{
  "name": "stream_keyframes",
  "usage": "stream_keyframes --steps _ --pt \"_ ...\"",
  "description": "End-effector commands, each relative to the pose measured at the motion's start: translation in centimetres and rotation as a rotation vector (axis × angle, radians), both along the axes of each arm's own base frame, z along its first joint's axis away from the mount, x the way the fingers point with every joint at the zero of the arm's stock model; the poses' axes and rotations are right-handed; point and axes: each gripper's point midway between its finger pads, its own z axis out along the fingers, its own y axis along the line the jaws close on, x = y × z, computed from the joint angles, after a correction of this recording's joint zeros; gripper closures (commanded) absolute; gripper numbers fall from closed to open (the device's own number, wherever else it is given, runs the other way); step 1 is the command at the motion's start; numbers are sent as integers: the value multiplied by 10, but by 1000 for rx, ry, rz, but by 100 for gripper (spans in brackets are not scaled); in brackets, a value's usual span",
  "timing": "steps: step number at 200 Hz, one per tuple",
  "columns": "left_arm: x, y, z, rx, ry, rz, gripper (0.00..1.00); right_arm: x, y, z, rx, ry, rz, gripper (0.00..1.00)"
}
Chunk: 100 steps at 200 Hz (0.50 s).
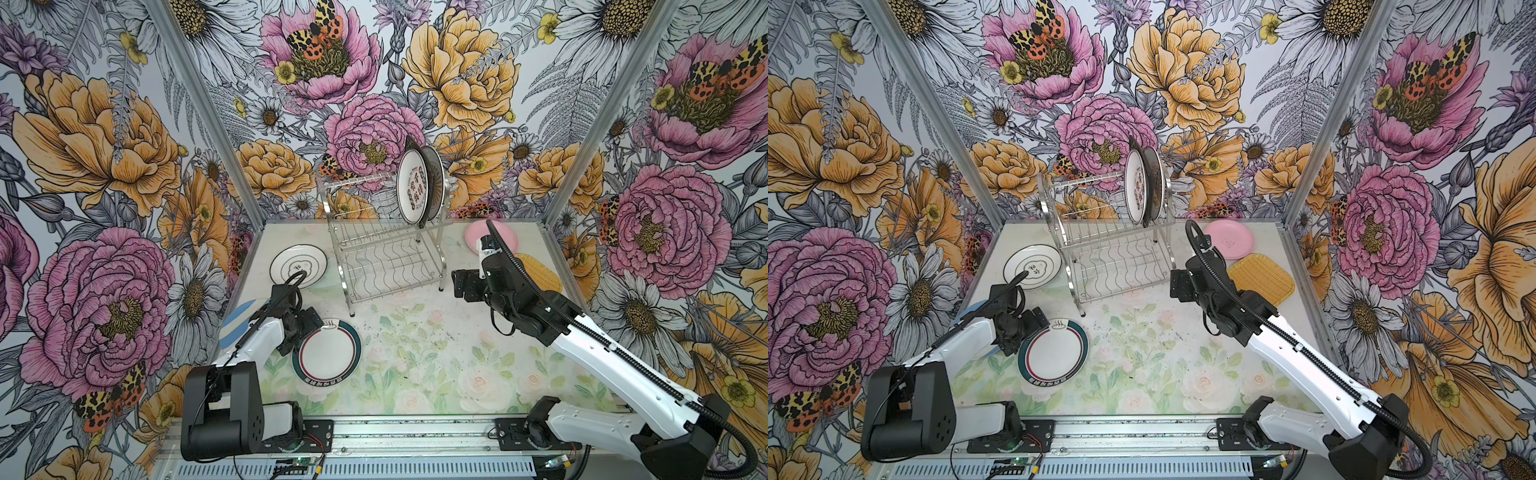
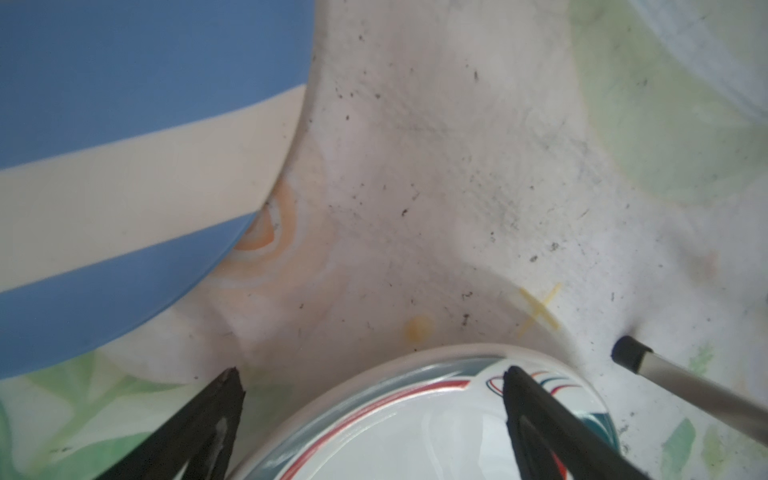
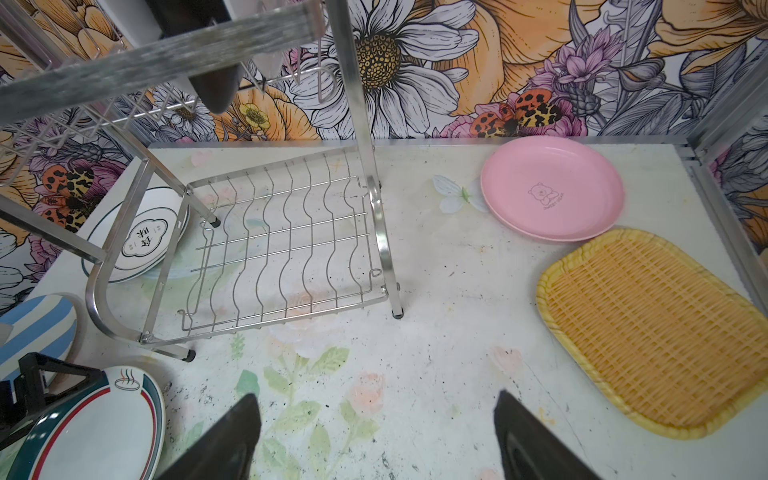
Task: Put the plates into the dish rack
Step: 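Grip the green-rimmed plate's rim with the left gripper and slide it away from the robot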
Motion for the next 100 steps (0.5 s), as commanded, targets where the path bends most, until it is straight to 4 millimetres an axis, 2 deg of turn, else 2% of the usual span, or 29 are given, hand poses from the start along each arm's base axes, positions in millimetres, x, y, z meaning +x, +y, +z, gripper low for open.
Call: stream_keyframes --steps 1,60,100 --pt "7 -19 6 -43 -39 -70 3 -3 -3 0 12 -1 -4 12" --pt "-7 -65 1 -102 -21 -160 3 -4 -4 -2 15 3 -7 12" --pt "-10 -107 2 -168 -34 -194 3 -5 -4 -3 20 7 -5 12"
